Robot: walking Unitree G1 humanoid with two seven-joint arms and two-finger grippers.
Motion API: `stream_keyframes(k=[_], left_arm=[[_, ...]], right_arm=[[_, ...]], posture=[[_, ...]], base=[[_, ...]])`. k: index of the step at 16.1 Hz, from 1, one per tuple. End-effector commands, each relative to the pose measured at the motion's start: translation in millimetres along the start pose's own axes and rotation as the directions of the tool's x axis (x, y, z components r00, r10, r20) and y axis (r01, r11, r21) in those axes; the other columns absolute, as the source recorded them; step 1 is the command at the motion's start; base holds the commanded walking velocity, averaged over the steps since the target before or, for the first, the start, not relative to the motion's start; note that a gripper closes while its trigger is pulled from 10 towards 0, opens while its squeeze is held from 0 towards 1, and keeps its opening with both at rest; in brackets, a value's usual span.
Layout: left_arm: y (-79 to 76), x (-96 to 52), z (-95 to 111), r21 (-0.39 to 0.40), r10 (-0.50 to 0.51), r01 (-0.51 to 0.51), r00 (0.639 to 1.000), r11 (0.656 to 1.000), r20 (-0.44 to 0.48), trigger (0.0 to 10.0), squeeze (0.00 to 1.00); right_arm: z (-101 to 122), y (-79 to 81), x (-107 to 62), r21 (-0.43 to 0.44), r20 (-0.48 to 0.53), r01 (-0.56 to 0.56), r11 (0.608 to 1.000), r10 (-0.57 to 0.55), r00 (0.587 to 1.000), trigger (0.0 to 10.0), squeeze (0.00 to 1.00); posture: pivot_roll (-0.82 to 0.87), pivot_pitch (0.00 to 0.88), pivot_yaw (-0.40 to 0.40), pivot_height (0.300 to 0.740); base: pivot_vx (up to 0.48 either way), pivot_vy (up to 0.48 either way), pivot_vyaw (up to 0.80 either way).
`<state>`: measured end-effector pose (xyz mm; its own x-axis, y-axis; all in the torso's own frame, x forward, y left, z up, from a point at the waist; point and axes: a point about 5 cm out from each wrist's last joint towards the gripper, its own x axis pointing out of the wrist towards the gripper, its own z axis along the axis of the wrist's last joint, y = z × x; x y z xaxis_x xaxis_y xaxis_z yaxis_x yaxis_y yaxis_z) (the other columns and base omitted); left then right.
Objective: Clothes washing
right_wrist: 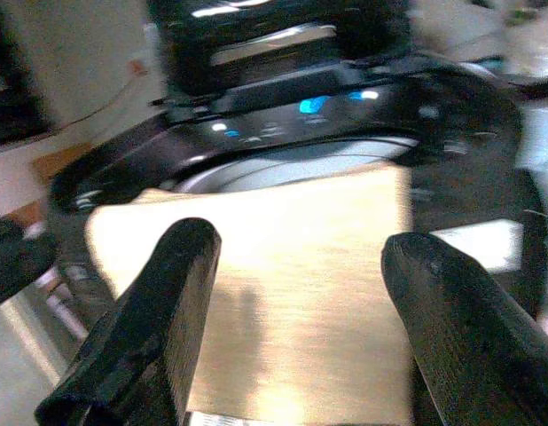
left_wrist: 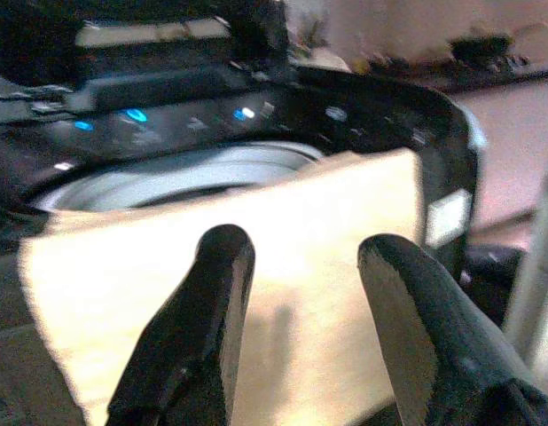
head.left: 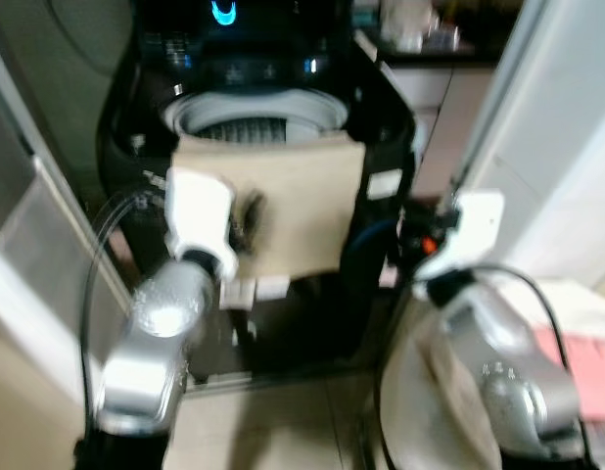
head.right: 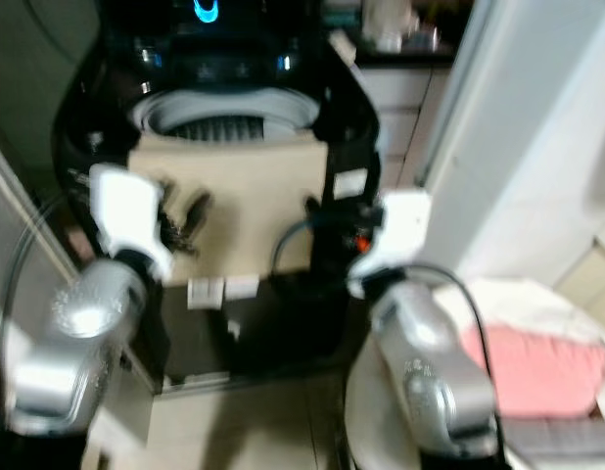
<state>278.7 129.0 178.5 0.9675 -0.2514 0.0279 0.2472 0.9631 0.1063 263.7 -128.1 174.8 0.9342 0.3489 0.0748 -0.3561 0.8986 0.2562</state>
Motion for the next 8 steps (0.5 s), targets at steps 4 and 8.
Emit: stream_keyframes(k=[4,8], left_arm=[[13.8,-3.0,-19,0.016,0.045,-0.044,0.997,0.999,-0.059,10.0,0.00],[6.8,0.6,-23,0.008,0.015,-0.014,0.997,1.000,-0.072,10.0,0.00]], right_arm=[[-11,2.1,-2.2,-0.034,-0.025,0.033,0.999,-0.034,0.999,10.0,0.00],[-18,-0.3,-8.7,-0.030,-0.037,0.048,0.998,-0.049,0.998,10.0,0.00]], posture=[[-0.04,0.000,0.035,0.740],[-0.06,0.000,0.052,0.740]], base=[[0.000,0.000,0.00],[-0.263,0.000,0.00]])
